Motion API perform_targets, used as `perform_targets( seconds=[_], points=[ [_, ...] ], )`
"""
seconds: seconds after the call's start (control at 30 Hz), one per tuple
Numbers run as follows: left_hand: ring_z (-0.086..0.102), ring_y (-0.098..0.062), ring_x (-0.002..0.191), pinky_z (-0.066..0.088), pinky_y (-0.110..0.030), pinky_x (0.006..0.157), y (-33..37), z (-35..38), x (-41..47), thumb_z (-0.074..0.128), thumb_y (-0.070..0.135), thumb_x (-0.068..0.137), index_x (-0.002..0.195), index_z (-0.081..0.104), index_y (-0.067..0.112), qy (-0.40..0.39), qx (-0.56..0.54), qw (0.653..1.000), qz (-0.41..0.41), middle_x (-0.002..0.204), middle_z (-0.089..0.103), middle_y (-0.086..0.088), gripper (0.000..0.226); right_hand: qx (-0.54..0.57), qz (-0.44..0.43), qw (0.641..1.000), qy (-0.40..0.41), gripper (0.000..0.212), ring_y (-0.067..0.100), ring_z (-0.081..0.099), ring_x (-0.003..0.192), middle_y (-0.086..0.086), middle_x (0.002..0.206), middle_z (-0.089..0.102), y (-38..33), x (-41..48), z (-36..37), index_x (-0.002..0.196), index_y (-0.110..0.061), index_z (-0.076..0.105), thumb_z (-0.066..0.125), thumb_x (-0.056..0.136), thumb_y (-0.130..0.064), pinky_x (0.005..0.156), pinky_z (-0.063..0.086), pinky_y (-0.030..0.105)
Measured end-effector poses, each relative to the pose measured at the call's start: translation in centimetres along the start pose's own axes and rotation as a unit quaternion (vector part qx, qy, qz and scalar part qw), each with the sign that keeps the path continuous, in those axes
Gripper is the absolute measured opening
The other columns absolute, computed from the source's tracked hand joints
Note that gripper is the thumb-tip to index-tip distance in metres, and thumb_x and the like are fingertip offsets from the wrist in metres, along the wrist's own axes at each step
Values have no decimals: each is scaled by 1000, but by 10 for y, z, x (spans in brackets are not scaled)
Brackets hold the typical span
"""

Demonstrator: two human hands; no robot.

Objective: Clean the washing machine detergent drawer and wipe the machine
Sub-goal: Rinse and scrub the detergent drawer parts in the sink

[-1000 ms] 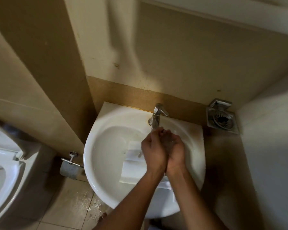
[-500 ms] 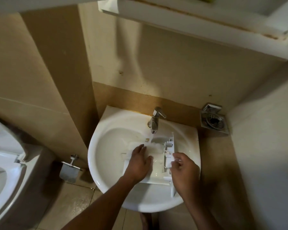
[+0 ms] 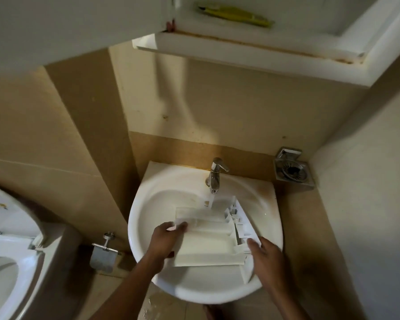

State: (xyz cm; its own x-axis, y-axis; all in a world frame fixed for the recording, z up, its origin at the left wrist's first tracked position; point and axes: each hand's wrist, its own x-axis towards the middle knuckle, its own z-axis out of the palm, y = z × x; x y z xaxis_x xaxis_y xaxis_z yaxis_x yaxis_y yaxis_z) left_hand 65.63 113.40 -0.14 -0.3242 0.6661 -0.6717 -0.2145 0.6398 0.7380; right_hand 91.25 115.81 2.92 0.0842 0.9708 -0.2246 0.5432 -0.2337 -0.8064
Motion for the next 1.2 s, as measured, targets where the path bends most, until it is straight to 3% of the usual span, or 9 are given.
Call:
perform_targets(
  seconds=[0.1,0.13,0.23,0.43,0.63,0.8,0.93,1.03,1.2],
  points=[
    [66,-32,99,58,-40,65,7,-19,-12,66,59,87,118,64,16,-60,-63,994,-59,111,67,-13,54,64,55,993,-77,20,31,70,80,12,80,75,11,17,-12,95,-8,75,58,97,-19,72,53,27],
    [65,-33,103,59,-41,68,7,-23,-14,66,61,86,122,63,15,-65,-71,993,-66,115,66,-14,58,69,75,990,-97,21,34,71,80,14,81,75,14,24,-14,98,-6,75,58,97,-19,72,54,34],
    [58,-36,117,54,-53,94,3,-29,-15,71,60,82,132,55,14,-41,-74,994,-70,131,58,-12,70,89,110,980,-144,20,23,69,68,14,81,75,11,37,-25,102,-4,73,54,100,-11,64,51,29],
    [71,-34,89,60,-44,73,-2,-20,-24,68,47,88,122,66,0,-102,-288,949,-80,93,74,-18,58,42,125,959,-250,21,31,70,88,21,100,75,0,61,-50,104,-2,73,53,100,-9,92,52,50],
    [69,-40,93,62,-47,71,-10,-20,-27,80,42,79,123,60,-1,-52,-255,952,-163,112,68,-25,64,7,108,955,-277,21,28,67,87,21,97,74,-6,75,-52,101,-5,75,54,100,-8,85,50,44],
    [65,-48,101,60,-59,78,-4,-30,-35,94,53,51,119,49,-5,-49,-117,966,-225,117,60,-30,100,22,106,951,-290,21,32,63,90,27,103,72,1,89,-51,102,-2,75,55,99,-9,84,41,42],
    [71,-42,91,62,-55,77,0,-31,-34,92,47,61,118,56,1,3,-85,984,-160,107,67,-25,81,46,113,954,-275,19,32,64,91,27,104,71,-3,108,-52,105,0,73,56,99,-8,90,47,47],
    [69,-33,79,62,-51,79,3,-26,-36,86,32,72,112,67,-5,-66,-164,970,-165,91,71,-21,58,84,123,954,-259,18,25,68,79,19,95,71,-5,121,-48,108,-1,71,56,98,-7,87,54,41],
    [68,-23,60,60,-31,51,15,-6,-41,66,46,90,96,76,1,-149,-159,961,-169,89,73,-18,47,76,158,960,-219,21,21,64,71,15,87,69,0,132,-32,113,1,68,58,98,-11,72,52,32]
  ],
)
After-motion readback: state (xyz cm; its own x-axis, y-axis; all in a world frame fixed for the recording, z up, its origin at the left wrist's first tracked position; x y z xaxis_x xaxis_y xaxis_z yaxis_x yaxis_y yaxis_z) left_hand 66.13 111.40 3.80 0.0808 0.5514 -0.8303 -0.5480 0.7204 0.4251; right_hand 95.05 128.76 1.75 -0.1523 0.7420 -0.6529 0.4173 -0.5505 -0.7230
